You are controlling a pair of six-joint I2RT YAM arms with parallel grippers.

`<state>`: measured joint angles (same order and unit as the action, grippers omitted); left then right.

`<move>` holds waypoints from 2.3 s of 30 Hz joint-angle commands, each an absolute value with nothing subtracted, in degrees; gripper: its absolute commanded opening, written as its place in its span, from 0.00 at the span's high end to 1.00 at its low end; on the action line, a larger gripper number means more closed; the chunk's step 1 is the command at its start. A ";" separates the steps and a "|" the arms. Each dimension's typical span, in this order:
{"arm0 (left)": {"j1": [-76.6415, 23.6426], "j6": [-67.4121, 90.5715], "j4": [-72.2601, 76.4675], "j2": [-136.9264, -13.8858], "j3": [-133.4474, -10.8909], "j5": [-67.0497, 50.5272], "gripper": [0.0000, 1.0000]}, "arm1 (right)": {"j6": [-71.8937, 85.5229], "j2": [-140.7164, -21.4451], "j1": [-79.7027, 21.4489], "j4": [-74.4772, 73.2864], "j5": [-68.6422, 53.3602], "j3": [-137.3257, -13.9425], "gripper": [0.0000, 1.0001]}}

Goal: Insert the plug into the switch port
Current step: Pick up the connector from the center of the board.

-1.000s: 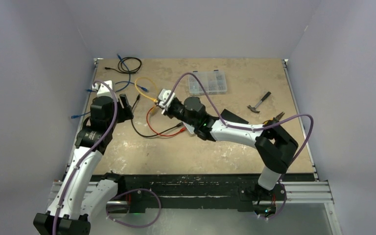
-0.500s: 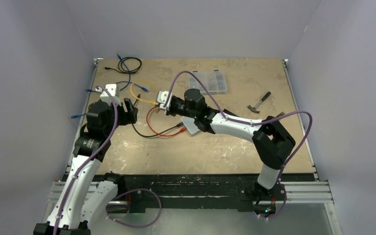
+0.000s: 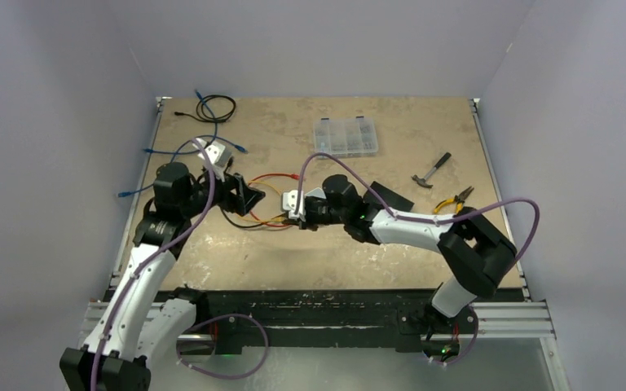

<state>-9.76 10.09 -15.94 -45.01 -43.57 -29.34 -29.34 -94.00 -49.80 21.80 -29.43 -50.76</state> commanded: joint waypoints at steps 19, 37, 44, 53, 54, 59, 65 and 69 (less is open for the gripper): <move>-21.18 -20.80 -18.47 -53.12 -52.07 -39.81 0.04 | -18.67 -81.06 -42.28 38.78 -45.88 -36.83 1.00; -25.26 -28.46 -13.99 -36.86 -34.59 -36.29 0.01 | -17.72 -81.78 -42.28 41.97 -47.97 -36.10 1.00; -29.84 -31.34 -15.92 -43.93 -34.48 -36.56 0.13 | -18.02 -82.91 -42.28 41.16 -48.69 -37.05 1.00; -33.84 -29.92 -9.14 -44.49 -30.79 -35.97 0.35 | -17.70 -84.33 -42.28 40.84 -50.78 -37.91 1.00; -33.84 -29.77 -8.66 -44.82 -30.43 -36.86 0.38 | -17.75 -84.51 -42.28 40.44 -51.18 -38.06 1.00; -34.16 -29.45 -8.66 -44.98 -30.39 -37.97 0.47 | -18.28 -84.64 -42.27 40.26 -53.26 -38.08 1.00; -34.19 -26.86 -6.84 -44.87 -29.21 -41.60 0.47 | -18.37 -83.84 -42.36 41.98 -55.99 -37.35 1.00; -34.19 -26.29 -6.70 -46.69 -29.67 -43.43 0.50 | -18.46 -83.03 -42.36 42.62 -57.25 -36.80 1.00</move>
<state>-33.89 -27.81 -9.47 -45.39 -29.98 -38.89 -18.39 -84.95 -42.33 39.55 -53.89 -36.32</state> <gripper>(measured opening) 0.520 0.078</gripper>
